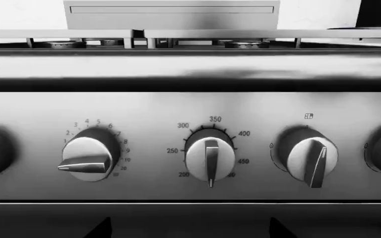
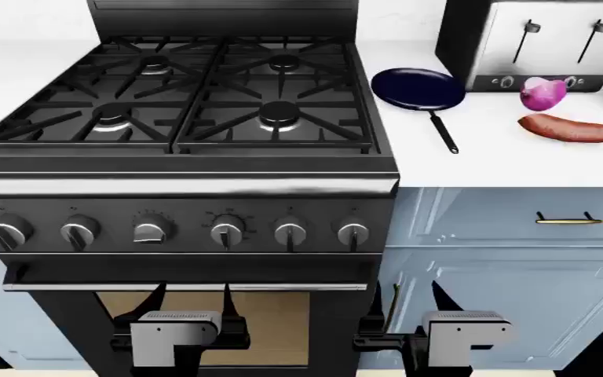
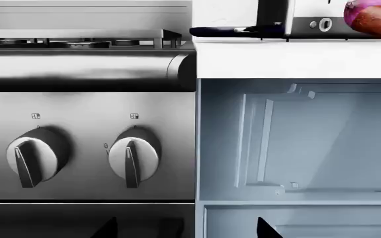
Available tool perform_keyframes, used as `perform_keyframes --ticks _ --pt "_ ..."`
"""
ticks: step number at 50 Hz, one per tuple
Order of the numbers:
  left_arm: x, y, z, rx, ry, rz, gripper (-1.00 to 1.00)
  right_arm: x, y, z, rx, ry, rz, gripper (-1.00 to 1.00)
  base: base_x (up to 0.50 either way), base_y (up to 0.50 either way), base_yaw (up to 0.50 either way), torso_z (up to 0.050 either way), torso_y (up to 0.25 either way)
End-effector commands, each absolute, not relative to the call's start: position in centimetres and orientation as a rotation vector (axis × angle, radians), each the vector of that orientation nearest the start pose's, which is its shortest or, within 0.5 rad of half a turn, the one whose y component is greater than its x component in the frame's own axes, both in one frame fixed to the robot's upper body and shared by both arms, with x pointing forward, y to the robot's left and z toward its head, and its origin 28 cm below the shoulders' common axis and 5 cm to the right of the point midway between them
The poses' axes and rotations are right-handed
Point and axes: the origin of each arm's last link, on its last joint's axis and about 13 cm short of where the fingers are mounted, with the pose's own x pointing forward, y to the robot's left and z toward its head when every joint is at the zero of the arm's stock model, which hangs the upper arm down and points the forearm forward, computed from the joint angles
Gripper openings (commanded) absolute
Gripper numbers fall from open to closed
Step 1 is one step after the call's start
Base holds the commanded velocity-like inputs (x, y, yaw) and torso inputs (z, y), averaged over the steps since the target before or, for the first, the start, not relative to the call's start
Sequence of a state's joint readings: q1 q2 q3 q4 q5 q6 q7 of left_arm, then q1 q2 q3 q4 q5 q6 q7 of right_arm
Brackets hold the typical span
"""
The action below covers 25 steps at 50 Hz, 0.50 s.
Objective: Place both pans onto different burners. Then place the onion and the salami on different pans.
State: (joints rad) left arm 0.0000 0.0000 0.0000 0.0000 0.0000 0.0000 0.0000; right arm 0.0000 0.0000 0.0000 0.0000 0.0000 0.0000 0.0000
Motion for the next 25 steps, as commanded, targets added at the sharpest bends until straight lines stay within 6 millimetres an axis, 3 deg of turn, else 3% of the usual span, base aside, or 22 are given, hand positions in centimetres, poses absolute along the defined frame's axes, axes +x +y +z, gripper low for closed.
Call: perform_keyframes --ticks 1,16,25 --pt "21.04 20.52 1.13 0.002 0.007 0.002 1.00 21.02 -9.61 1.12 -0.007 0.006 -0.002 1.00 0.00 0.00 0.00 0.000 0.000" --pt "21.06 20.33 0.80 0.004 0.021 0.004 1.00 21.03 -9.58 0.24 -0.019 0.052 -0.003 1.00 0.00 0.00 0.00 0.001 0.000" --pt "21.10 20.34 0.77 -0.007 0.026 -0.002 1.00 20.92 -9.57 0.25 0.000 0.049 0.001 1.00 0.00 0.00 0.00 0.046 0.006"
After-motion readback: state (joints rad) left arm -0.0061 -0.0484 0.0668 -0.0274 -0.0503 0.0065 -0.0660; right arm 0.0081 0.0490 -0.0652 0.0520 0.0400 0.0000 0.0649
